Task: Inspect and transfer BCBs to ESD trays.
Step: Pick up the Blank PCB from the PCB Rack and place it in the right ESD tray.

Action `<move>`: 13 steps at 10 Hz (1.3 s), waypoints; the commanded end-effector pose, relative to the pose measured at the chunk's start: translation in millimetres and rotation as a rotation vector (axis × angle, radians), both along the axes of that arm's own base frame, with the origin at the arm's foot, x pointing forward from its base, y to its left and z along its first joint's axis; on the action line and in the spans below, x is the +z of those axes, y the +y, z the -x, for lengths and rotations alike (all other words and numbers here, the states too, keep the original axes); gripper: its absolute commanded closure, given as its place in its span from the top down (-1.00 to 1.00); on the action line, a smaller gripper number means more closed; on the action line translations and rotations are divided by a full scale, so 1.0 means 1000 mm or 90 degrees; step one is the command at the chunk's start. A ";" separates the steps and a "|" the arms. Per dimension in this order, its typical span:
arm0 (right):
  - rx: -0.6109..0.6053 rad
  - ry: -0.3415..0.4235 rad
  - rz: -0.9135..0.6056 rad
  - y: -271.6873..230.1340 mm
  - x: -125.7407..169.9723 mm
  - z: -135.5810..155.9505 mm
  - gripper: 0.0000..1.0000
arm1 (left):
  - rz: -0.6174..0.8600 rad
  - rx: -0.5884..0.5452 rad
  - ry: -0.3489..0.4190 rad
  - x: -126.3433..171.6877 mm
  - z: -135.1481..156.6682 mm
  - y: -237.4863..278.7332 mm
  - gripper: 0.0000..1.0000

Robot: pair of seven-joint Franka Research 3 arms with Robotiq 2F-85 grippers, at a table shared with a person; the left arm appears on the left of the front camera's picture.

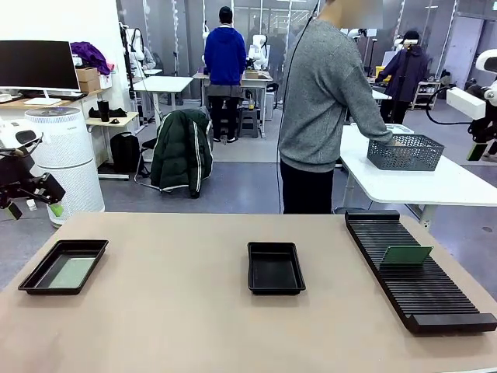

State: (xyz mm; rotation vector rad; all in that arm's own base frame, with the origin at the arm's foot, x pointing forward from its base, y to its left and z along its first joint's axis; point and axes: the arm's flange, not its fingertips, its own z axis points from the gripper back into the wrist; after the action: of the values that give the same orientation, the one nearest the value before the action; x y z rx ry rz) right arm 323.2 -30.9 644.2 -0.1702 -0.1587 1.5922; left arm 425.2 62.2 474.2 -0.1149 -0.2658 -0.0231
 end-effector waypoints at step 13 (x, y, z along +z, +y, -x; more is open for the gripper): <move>0.018 -0.040 -0.023 0.008 -0.083 -0.017 1.00 | -0.005 0.001 -0.003 -0.002 0.000 0.002 1.00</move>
State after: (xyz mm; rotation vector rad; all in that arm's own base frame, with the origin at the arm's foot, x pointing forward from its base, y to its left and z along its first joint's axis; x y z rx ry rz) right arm 339.4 -18.7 577.7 -0.1831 -0.1956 1.6109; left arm 425.2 62.3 474.3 -0.1149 -0.2659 -0.0231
